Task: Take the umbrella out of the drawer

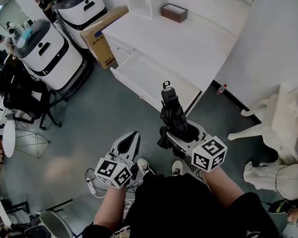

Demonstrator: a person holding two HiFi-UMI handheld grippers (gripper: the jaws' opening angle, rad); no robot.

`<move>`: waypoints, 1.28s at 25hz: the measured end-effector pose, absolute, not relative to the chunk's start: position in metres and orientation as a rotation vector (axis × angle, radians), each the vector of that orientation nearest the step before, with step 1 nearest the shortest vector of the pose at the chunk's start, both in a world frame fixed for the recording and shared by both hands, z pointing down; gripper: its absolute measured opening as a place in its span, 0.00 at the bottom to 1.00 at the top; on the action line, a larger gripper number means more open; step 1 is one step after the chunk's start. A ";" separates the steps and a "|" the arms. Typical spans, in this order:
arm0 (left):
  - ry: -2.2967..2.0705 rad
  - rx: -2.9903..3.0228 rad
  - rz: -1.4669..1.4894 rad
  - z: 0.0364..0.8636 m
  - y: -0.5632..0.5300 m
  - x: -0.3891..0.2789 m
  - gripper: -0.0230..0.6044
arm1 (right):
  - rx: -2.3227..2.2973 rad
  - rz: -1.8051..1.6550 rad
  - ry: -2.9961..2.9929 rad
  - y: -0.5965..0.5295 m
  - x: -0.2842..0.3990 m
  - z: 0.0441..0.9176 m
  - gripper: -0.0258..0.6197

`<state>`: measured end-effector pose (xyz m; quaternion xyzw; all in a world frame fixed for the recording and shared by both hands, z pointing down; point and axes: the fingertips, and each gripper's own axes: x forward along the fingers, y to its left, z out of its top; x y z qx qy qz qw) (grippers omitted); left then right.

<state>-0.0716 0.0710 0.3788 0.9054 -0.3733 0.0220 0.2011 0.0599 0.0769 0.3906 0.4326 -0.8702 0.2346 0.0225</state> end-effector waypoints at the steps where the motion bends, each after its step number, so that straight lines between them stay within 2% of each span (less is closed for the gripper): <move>1: -1.052 2.524 0.061 0.380 0.075 -0.069 0.04 | 1.325 0.730 -2.699 0.079 0.061 0.392 0.47; 10: -1.090 2.512 0.060 0.396 0.131 -0.013 0.04 | 1.227 0.742 -2.730 0.132 0.106 0.412 0.47; 32: -1.079 2.514 0.090 0.386 0.140 -0.006 0.04 | 1.193 0.777 -2.759 0.137 0.100 0.407 0.47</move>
